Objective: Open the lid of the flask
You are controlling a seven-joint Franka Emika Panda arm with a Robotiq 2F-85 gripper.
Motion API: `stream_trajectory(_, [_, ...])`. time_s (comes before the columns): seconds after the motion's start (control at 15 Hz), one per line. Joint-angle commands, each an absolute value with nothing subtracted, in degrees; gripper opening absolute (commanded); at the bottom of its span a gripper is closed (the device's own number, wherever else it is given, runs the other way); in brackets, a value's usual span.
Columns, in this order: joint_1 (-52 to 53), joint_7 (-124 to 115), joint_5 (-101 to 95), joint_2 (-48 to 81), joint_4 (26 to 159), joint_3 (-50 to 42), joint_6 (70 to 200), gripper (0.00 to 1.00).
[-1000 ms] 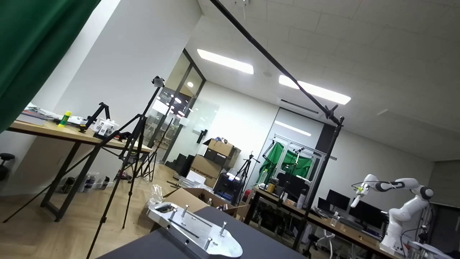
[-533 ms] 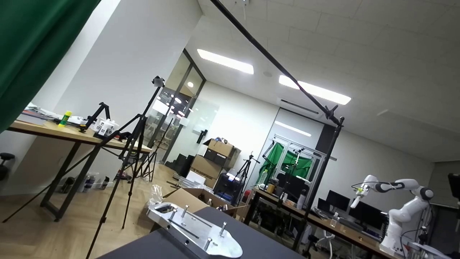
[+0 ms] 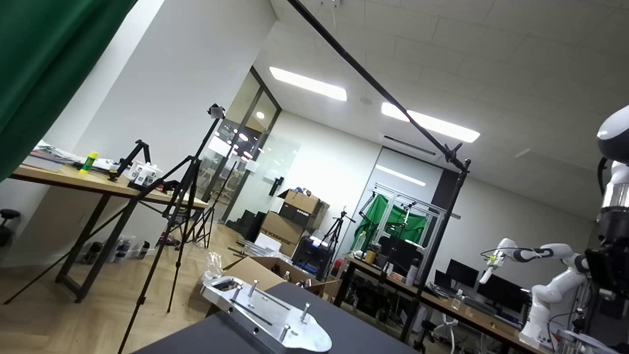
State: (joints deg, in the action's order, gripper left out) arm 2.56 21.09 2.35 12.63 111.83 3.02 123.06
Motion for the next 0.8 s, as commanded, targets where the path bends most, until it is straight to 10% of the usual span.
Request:
stream_trajectory(0.0, [2.1,20.5,3.0,14.5,108.8,4.1,119.9,0.00])
stream_trajectory(0.73, [2.1,20.3,3.0,17.4,108.2,4.9,117.4,0.00])
